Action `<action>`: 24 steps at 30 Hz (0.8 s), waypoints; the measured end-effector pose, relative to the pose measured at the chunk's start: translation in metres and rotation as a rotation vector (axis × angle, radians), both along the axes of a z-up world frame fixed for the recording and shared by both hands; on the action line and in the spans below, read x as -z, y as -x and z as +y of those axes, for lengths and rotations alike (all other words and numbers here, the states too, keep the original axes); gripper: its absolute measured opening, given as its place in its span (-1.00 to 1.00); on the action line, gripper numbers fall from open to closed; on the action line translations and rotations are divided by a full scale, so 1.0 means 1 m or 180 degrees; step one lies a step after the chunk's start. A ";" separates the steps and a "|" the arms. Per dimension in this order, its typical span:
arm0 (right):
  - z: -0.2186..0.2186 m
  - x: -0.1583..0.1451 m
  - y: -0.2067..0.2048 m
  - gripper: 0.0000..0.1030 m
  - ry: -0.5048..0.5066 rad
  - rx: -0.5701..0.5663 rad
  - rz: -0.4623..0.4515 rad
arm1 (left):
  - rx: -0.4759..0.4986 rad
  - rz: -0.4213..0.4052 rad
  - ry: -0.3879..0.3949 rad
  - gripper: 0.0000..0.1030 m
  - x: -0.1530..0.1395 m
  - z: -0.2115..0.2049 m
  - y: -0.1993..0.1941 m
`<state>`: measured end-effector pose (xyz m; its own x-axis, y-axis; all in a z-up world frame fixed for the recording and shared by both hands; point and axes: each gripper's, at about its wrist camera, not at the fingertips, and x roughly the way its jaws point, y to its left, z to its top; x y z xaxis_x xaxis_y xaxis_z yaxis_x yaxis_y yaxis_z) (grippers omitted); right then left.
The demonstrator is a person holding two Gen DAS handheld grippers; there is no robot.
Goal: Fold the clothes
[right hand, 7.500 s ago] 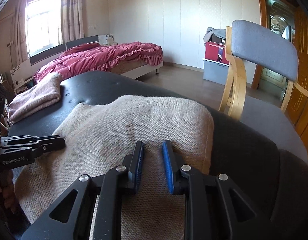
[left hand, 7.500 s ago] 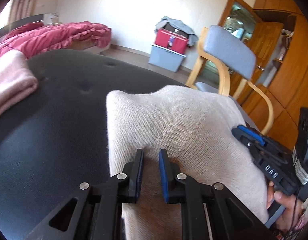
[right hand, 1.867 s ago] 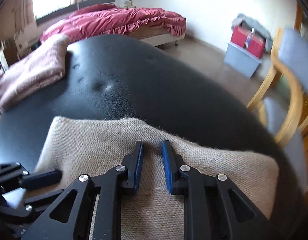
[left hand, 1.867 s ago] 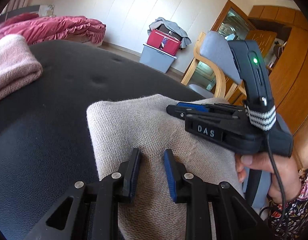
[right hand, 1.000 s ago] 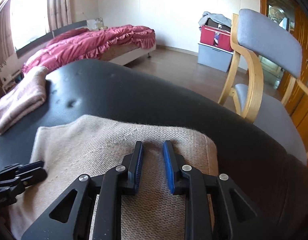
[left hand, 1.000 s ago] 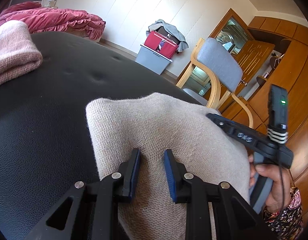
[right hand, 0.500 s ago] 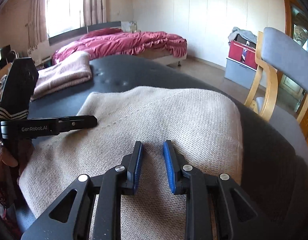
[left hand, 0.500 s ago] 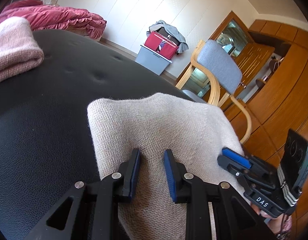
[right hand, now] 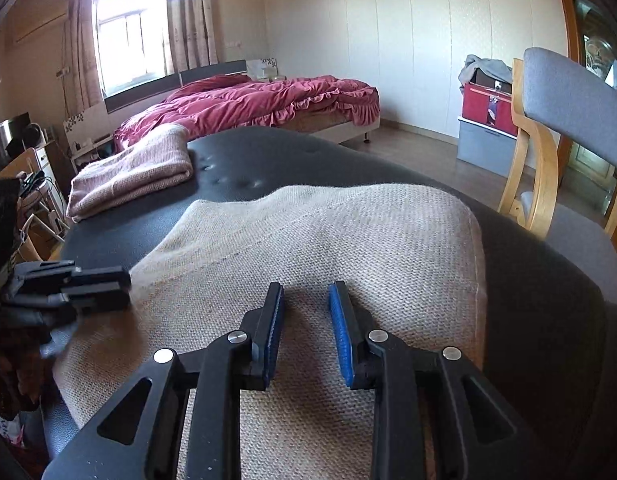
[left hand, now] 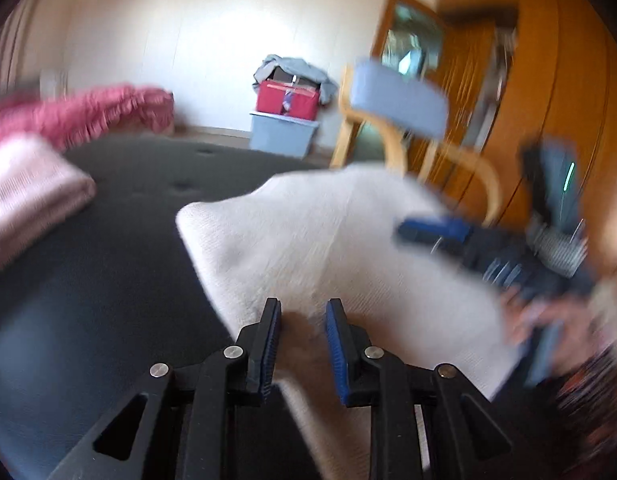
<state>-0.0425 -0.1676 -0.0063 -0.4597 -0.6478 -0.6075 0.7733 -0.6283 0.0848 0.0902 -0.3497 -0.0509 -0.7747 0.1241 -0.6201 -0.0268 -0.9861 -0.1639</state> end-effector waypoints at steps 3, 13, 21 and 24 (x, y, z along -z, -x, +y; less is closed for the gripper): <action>0.009 -0.004 0.002 -0.37 0.0167 -0.0034 -0.0174 | -0.0015 -0.0134 -0.0171 -0.45 0.008 -0.014 0.004; 0.053 -0.009 0.015 0.13 0.0672 0.0181 -0.0428 | -0.0312 -0.0374 -0.1185 -0.33 0.024 -0.061 0.015; 0.043 -0.004 0.009 0.33 0.0568 0.0130 -0.0359 | -0.0210 -0.0597 -0.1472 -0.29 0.026 -0.075 0.029; 0.051 -0.006 0.013 0.33 0.0719 0.0120 -0.0471 | -0.0164 -0.0695 -0.1789 -0.28 0.030 -0.088 0.031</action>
